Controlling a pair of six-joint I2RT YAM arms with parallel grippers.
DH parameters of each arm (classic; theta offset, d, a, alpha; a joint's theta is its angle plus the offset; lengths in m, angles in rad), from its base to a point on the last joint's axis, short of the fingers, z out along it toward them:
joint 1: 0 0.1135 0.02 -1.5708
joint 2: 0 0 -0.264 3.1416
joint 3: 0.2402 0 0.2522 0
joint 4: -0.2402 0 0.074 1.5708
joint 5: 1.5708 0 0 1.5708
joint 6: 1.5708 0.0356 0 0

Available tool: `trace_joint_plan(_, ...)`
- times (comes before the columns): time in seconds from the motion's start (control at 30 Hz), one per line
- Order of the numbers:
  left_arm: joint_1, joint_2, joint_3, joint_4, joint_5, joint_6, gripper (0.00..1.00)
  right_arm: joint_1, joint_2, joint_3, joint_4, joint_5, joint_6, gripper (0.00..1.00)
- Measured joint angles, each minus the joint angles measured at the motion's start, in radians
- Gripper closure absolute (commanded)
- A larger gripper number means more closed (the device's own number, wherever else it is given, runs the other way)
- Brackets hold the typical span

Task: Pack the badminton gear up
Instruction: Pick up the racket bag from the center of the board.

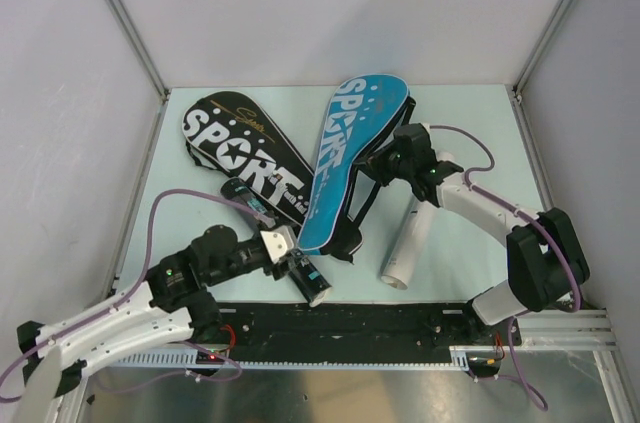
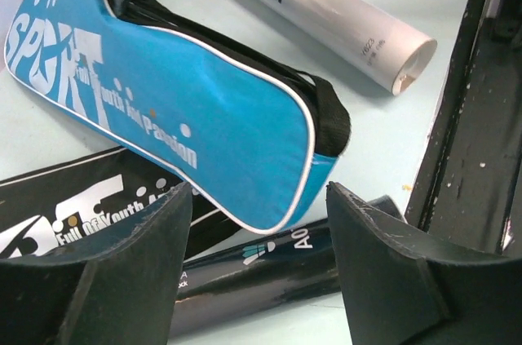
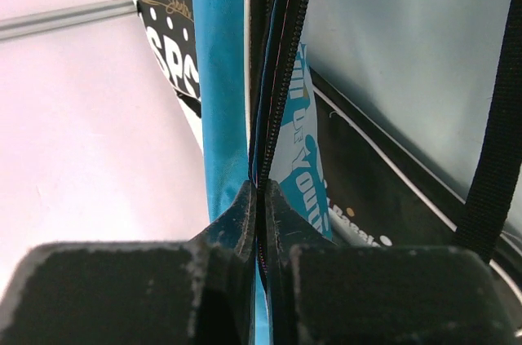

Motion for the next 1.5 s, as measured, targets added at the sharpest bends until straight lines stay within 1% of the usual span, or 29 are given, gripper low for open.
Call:
trace_joint_plan(0.23, -0.118, -0.034, -0.046, -0.003, -0.097, 0.057, 0.23, 0.0, 0.018, 0.028, 0.005, -0.008, 0.087, 1.0)
trace_joint_plan(0.37, -0.164, 0.013, -0.046, 0.005, -0.162, 0.074, 0.22, 0.0, 0.023, 0.029, 0.018, -0.014, 0.122, 1.0)
trace_joint_plan(0.5, -0.195, 0.08, -0.046, 0.024, -0.245, 0.1, 0.23, 0.001, 0.027, 0.029, 0.025, -0.019, 0.145, 1.0)
trace_joint_plan(0.6, -0.203, 0.111, -0.048, 0.051, -0.299, 0.124, 0.28, 0.003, 0.028, 0.029, 0.032, -0.02, 0.158, 1.0)
trace_joint_plan(0.67, -0.204, 0.118, -0.053, 0.082, -0.333, 0.139, 0.37, 0.004, 0.029, 0.029, 0.04, -0.021, 0.166, 1.0)
trace_joint_plan(0.73, -0.204, 0.121, -0.063, 0.119, -0.364, 0.152, 0.52, 0.006, 0.029, 0.029, 0.047, -0.022, 0.169, 1.0)
trace_joint_plan(0.77, -0.204, 0.121, -0.067, 0.13, -0.375, 0.156, 0.62, 0.006, 0.029, 0.029, 0.05, -0.022, 0.168, 0.99)
trace_joint_plan(0.8, -0.205, 0.122, -0.07, 0.138, -0.388, 0.164, 0.69, 0.007, 0.029, 0.029, 0.052, -0.023, 0.165, 0.98)
trace_joint_plan(0.87, -0.205, 0.116, -0.074, 0.154, -0.413, 0.171, 0.83, 0.006, 0.029, 0.029, 0.056, -0.027, 0.146, 0.91)
trace_joint_plan(0.97, -0.204, 0.091, -0.079, 0.159, -0.463, 0.158, 0.95, 0.002, 0.029, 0.03, 0.067, -0.047, 0.074, 0.78)
trace_joint_plan(1.0, -0.203, 0.08, -0.08, 0.158, -0.48, 0.146, 0.97, -0.001, 0.029, 0.031, 0.074, -0.056, 0.041, 0.74)
trace_joint_plan(1.1, -0.19, 0.059, -0.079, 0.158, -0.521, 0.087, 1.0, -0.017, 0.028, 0.032, 0.094, -0.103, -0.089, 0.57)
trace_joint_plan(1.17, -0.171, 0.052, -0.069, 0.145, -0.533, 0.035, 1.0, -0.035, 0.025, 0.032, 0.108, -0.144, -0.188, 0.49)
trace_joint_plan(1.27, -0.134, 0.047, -0.039, 0.111, -0.531, -0.039, 1.0, -0.086, 0.003, 0.032, 0.123, -0.218, -0.34, 0.46)
trace_joint_plan(1.33, -0.098, 0.04, -0.016, 0.086, -0.513, -0.085, 1.0, -0.148, -0.023, 0.035, 0.135, -0.269, -0.448, 0.46)
trace_joint_plan(1.5, 0.036, -0.006, 0.037, 0.021, -0.429, -0.212, 1.0, -0.316, -0.04, 0.059, 0.195, -0.341, -0.651, 0.49)
